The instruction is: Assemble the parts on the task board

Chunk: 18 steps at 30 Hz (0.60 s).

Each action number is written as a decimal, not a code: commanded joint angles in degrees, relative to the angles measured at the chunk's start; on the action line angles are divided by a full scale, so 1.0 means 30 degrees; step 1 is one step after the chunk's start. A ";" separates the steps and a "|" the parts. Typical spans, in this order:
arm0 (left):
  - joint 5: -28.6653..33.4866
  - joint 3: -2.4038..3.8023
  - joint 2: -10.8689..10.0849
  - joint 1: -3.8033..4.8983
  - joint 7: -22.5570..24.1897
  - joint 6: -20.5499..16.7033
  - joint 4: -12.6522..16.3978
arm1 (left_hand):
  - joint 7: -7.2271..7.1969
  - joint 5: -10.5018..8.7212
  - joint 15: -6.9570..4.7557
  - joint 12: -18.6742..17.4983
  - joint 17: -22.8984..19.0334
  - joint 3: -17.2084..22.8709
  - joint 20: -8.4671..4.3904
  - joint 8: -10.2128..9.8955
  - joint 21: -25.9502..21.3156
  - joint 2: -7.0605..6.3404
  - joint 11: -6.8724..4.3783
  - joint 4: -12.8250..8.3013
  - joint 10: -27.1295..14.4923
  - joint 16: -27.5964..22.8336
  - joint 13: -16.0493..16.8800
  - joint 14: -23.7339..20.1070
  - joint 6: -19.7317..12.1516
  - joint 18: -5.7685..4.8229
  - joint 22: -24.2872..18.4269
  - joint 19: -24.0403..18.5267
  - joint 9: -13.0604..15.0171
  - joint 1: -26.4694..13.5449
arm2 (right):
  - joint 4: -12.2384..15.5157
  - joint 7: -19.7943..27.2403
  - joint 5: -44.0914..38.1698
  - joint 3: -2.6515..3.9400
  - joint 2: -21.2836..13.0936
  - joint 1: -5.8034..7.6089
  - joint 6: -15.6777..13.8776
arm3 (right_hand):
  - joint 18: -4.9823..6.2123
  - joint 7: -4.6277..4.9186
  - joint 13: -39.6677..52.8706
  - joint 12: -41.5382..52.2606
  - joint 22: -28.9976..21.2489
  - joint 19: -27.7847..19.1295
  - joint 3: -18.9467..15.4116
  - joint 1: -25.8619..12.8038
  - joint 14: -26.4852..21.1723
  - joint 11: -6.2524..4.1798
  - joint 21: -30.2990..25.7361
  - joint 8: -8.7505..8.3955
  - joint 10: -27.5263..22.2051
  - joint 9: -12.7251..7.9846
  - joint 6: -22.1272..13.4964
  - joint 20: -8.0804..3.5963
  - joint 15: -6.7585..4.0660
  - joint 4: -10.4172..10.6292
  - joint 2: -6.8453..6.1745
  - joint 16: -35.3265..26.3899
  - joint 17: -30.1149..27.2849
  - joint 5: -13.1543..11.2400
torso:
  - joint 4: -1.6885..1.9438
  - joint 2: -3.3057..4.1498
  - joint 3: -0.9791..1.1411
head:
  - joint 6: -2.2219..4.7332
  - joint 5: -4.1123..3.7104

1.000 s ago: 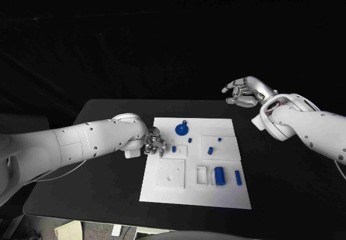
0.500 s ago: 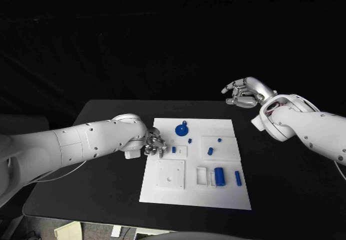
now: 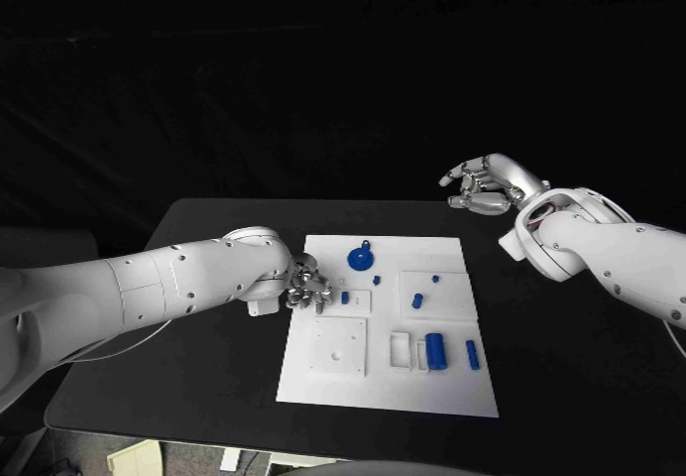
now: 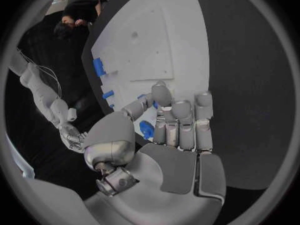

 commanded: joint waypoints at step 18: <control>0.0053 0.0004 0.0014 0.0003 0.0101 -0.0488 -0.0048 | 0.0139 -0.0335 -0.0448 0.0036 -0.0025 -0.2631 -0.2550 -0.0241 0.0014 -0.1568 -0.0043 0.0193 -0.0097 -0.0073 -0.0087 0.0171 -0.0216 0.0350 0.0235 -0.0135 0.0059 -0.0177 | 0.0042 0.0066 -0.0032 0.0006 -0.0034 0.0005 0.0174 | 0.0297 0.0099 -0.0019 -0.0026 0.0335 -0.0102 0.0178 0.0046 -0.0005 -0.0004 -0.0031 -0.0052 -0.0157 -0.0034 -0.0029 0.0006 -0.0087 -0.0011 -0.0135 -0.0055 -0.0027 0.0123 | 0.0004 -0.0001 0.0006 | -0.0016 -0.0036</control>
